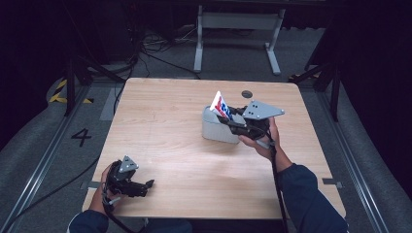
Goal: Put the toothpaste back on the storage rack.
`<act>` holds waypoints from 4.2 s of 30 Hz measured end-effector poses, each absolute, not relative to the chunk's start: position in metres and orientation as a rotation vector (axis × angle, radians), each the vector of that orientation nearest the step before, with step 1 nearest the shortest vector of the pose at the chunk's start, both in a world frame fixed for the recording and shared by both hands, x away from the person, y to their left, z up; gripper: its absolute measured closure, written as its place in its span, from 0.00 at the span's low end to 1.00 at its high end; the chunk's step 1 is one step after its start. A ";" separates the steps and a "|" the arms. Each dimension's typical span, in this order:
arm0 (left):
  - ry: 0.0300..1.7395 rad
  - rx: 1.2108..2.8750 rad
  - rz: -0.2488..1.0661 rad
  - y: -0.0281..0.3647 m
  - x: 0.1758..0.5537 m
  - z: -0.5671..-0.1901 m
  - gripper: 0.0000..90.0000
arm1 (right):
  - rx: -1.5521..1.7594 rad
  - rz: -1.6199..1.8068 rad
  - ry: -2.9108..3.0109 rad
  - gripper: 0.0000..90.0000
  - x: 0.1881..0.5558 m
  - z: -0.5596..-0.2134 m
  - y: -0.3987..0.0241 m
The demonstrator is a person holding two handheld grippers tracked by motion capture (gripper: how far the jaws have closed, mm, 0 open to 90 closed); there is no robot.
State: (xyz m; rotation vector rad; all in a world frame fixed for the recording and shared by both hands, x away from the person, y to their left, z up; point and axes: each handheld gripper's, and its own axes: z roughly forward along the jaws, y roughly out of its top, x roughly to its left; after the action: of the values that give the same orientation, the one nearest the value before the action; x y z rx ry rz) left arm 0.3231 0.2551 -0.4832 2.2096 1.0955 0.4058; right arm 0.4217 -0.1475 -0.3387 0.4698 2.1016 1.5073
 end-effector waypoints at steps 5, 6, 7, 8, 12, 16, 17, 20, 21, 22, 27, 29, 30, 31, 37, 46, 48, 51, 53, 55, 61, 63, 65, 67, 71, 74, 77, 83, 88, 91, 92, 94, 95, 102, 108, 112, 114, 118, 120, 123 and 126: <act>1.098 2.209 0.400 0.255 0.323 -0.483 0.00 | 0.519 1.530 2.047 0.69 0.431 -0.334 -0.149; 1.098 2.209 0.400 0.255 0.323 -0.483 0.00 | 0.531 1.533 2.043 0.69 0.432 -0.334 -0.148; 1.099 2.215 0.394 0.255 0.323 -0.483 0.00 | 0.531 1.533 2.043 0.69 0.432 -0.334 -0.148; 1.099 2.215 0.394 0.255 0.323 -0.483 0.00 | 0.534 1.530 2.035 0.69 0.434 -0.333 -0.148; 1.097 2.214 0.397 0.255 0.323 -0.483 0.00 | 0.550 1.509 2.030 0.69 0.440 -0.336 -0.143; 1.100 2.213 0.395 0.255 0.323 -0.483 0.00 | 0.571 1.500 2.030 0.69 0.446 -0.339 -0.142; 1.097 2.212 0.399 0.255 0.323 -0.483 0.00 | 0.579 1.496 2.032 0.69 0.448 -0.341 -0.141; 1.097 2.212 0.401 0.255 0.323 -0.483 0.00 | 0.601 1.483 2.028 0.69 0.454 -0.345 -0.140; 1.101 2.212 0.394 0.255 0.323 -0.483 0.00 | 0.608 1.484 2.026 0.69 0.455 -0.345 -0.139; 1.095 2.213 0.404 0.255 0.323 -0.483 0.00 | 0.613 1.485 2.025 0.69 0.457 -0.346 -0.139; 1.096 2.212 0.406 0.255 0.323 -0.483 0.00 | 0.643 1.486 2.018 0.69 0.463 -0.351 -0.139; 1.100 2.206 0.407 0.255 0.323 -0.483 0.00 | 0.653 1.482 2.016 0.69 0.466 -0.352 -0.140; 1.100 2.206 0.407 0.255 0.323 -0.483 0.00 | 0.665 1.484 2.016 0.69 0.468 -0.354 -0.141; 1.100 2.207 0.407 0.255 0.323 -0.483 0.00 | 0.673 1.487 2.013 0.69 0.469 -0.355 -0.141; 1.100 2.206 0.407 0.255 0.323 -0.483 0.00 | 0.691 1.483 2.023 0.69 0.473 -0.359 -0.143; 1.100 2.205 0.409 0.255 0.323 -0.483 0.00 | 0.675 1.448 2.049 0.68 0.475 -0.365 -0.139; 1.101 2.205 0.409 0.255 0.323 -0.483 0.00 | 0.683 1.446 2.054 0.68 0.475 -0.367 -0.139; 1.100 2.205 0.409 0.255 0.323 -0.483 0.00 | 0.670 1.433 2.070 0.68 0.476 -0.369 -0.139; 1.101 2.205 0.409 0.255 0.323 -0.483 0.00 | 0.678 1.428 2.080 0.67 0.476 -0.371 -0.140; 1.105 2.204 0.400 0.255 0.322 -0.483 0.00 | 0.680 1.427 2.085 0.67 0.476 -0.372 -0.140; 1.103 2.204 0.404 0.255 0.323 -0.483 0.00 | 0.653 1.391 2.134 0.65 0.473 -0.379 -0.144; 1.100 2.205 0.408 0.255 0.323 -0.483 0.00 | 0.650 1.378 2.159 0.64 0.472 -0.381 -0.146; 1.101 2.205 0.408 0.255 0.323 -0.483 0.00 | 0.646 1.366 2.164 0.64 0.472 -0.383 -0.147; 1.099 2.206 0.408 0.255 0.323 -0.483 0.00 | 0.643 1.349 2.179 0.64 0.472 -0.384 -0.150; 1.101 2.207 0.404 0.255 0.323 -0.483 0.00 | 0.629 1.343 2.194 0.64 0.470 -0.385 -0.155; 1.107 2.206 0.393 0.255 0.322 -0.483 0.00 | 0.627 1.316 2.213 0.64 0.467 -0.385 -0.159; 1.107 2.206 0.393 0.255 0.322 -0.483 0.00 | 0.619 1.305 2.222 0.63 0.465 -0.386 -0.161; 1.096 2.213 0.404 0.255 0.323 -0.483 0.00 | 0.614 1.286 2.241 0.62 0.463 -0.388 -0.164; 1.099 2.208 0.399 0.255 0.323 -0.483 0.00 | 0.616 1.278 2.250 0.61 0.461 -0.390 -0.165; 1.097 2.210 0.402 0.255 0.323 -0.483 0.00 | 0.617 1.282 2.248 0.60 0.459 -0.390 -0.166; 1.098 2.211 0.400 0.255 0.323 -0.483 0.00 | 0.618 1.284 2.248 0.60 0.459 -0.390 -0.166; 1.102 2.208 0.395 0.255 0.323 -0.483 0.00 | 0.623 1.287 2.249 0.60 0.458 -0.390 -0.166; 1.098 2.209 0.399 0.255 0.323 -0.483 0.00 | 0.628 1.290 2.251 0.59 0.457 -0.390 -0.166; 1.096 2.209 0.406 0.255 0.323 -0.483 0.00 | 0.627 1.294 2.246 0.57 0.456 -0.388 -0.167; 1.098 2.209 0.399 0.255 0.323 -0.483 0.00 | 0.630 1.362 2.220 0.58 0.453 -0.381 -0.170; 1.094 2.214 0.405 0.255 0.323 -0.483 0.00 | 0.630 1.375 2.221 0.58 0.452 -0.380 -0.171; 1.098 2.212 0.400 0.255 0.323 -0.483 0.00 | 0.621 1.375 2.216 0.57 0.452 -0.379 -0.171; 1.098 2.208 0.399 0.255 0.323 -0.483 0.00 | 0.623 1.378 2.213 0.56 0.451 -0.378 -0.172; 1.099 2.212 0.398 0.255 0.323 -0.483 0.00 | 0.624 1.381 2.214 0.55 0.451 -0.377 -0.172; 1.100 2.209 0.396 0.255 0.323 -0.483 0.00 | 0.618 1.382 2.210 0.54 0.450 -0.376 -0.173; 1.098 2.211 0.401 0.255 0.323 -0.483 0.00 | 0.618 1.382 2.211 0.53 0.447 -0.373 -0.174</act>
State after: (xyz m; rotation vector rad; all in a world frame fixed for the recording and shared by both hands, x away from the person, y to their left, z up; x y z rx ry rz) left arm 0.3229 0.2550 -0.4831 2.2109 1.0977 0.4008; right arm 0.4471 -0.1736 -0.3734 0.6175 2.2108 1.3816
